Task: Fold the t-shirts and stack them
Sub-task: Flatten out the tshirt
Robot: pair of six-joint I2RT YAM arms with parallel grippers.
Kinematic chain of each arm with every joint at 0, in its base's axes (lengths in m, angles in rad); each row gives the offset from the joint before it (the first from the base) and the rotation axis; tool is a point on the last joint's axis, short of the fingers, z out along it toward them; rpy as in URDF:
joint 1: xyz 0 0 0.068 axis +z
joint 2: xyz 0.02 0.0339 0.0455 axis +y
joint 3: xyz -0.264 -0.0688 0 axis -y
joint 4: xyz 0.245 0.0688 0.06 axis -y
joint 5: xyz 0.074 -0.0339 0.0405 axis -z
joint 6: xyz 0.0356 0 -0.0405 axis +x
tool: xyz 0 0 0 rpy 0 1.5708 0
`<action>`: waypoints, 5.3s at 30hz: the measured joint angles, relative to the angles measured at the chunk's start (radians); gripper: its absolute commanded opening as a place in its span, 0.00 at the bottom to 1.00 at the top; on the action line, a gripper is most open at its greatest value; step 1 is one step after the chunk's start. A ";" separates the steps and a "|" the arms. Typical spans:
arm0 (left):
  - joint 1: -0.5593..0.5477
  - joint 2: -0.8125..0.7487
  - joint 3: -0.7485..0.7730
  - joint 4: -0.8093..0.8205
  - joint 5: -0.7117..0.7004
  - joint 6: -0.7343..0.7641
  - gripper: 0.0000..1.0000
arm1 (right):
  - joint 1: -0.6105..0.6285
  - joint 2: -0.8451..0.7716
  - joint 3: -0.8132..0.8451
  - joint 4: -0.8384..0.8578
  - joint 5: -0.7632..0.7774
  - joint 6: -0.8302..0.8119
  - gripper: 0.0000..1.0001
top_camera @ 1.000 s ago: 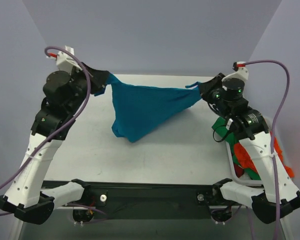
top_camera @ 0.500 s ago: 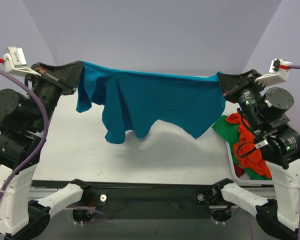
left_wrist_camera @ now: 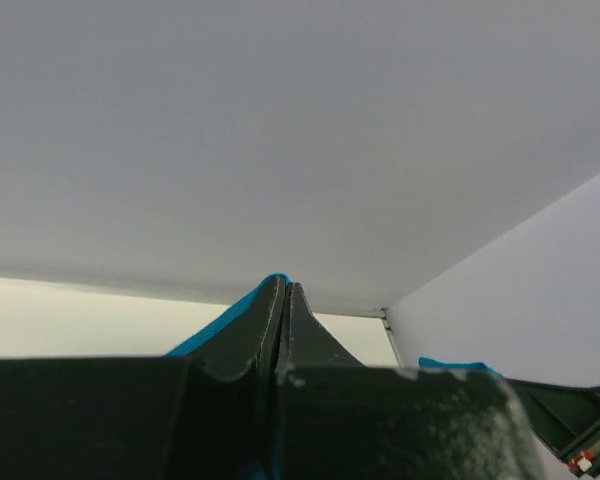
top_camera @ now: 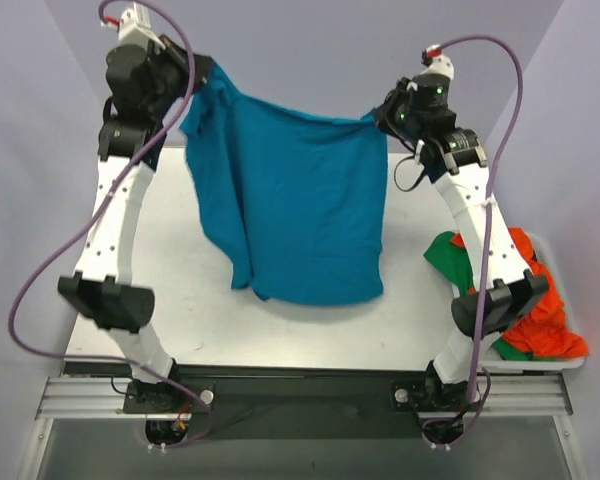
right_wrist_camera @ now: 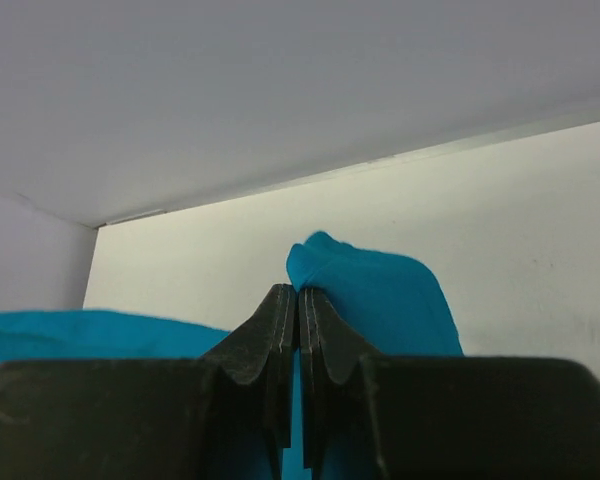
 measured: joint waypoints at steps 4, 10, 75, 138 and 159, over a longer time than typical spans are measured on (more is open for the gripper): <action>0.085 0.261 0.384 -0.063 0.110 -0.026 0.00 | -0.003 0.103 0.161 -0.001 -0.014 -0.013 0.00; 0.183 0.163 0.389 -0.042 0.216 -0.063 0.00 | 0.008 -0.043 0.071 0.104 -0.020 -0.006 0.00; -0.001 0.014 -1.114 -0.015 -0.451 -0.207 0.36 | 0.087 -0.242 -1.303 0.257 0.085 0.324 0.57; -0.027 0.064 -0.982 0.011 -0.138 0.074 0.54 | -0.086 -0.541 -1.363 0.059 0.085 0.229 0.07; -0.032 0.251 -0.830 0.018 -0.047 0.104 0.34 | -0.097 -0.541 -1.360 0.054 0.064 0.211 0.07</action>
